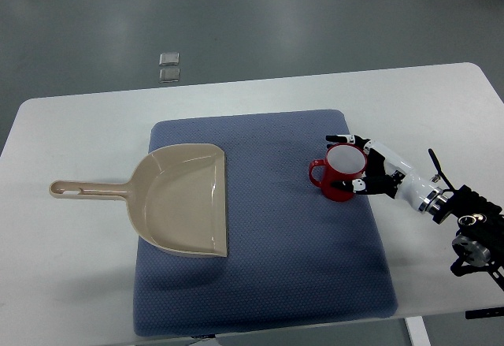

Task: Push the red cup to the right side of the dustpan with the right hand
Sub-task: 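Press the right hand's fingers against the red mug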

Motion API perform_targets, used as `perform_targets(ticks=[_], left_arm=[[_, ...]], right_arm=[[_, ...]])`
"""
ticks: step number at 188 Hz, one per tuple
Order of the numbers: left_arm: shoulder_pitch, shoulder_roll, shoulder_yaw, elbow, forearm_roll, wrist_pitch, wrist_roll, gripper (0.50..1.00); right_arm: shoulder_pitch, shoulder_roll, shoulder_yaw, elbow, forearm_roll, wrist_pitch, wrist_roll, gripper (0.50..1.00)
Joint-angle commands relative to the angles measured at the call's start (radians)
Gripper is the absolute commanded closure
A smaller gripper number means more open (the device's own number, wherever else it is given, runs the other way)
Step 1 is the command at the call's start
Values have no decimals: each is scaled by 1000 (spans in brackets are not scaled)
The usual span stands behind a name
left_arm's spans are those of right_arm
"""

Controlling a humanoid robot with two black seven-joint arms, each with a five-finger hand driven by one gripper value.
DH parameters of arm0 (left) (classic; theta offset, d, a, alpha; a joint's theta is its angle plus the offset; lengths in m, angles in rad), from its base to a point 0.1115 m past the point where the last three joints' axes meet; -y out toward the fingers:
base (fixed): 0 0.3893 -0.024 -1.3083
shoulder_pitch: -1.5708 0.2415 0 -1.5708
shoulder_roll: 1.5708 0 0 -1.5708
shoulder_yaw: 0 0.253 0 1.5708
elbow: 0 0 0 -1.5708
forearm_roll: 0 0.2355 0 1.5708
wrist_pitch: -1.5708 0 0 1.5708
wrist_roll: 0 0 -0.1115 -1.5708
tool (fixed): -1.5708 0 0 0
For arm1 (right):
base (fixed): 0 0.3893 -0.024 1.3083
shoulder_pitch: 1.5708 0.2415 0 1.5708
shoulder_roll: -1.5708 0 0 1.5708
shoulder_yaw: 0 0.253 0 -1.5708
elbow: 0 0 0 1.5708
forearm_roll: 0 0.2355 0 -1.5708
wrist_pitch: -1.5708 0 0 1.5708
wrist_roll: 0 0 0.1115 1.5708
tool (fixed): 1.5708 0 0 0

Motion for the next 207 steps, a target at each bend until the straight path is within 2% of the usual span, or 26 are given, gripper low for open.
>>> perform_targets(ticks=[1,207], left_arm=[[0,0,-1,0,0,0,0,500],[0,0,1,0,0,0,0,500]], right_arm=[[3,3,0,-9,0,-11,0,568],[9,5,1,-6,2,-28,0,568]])
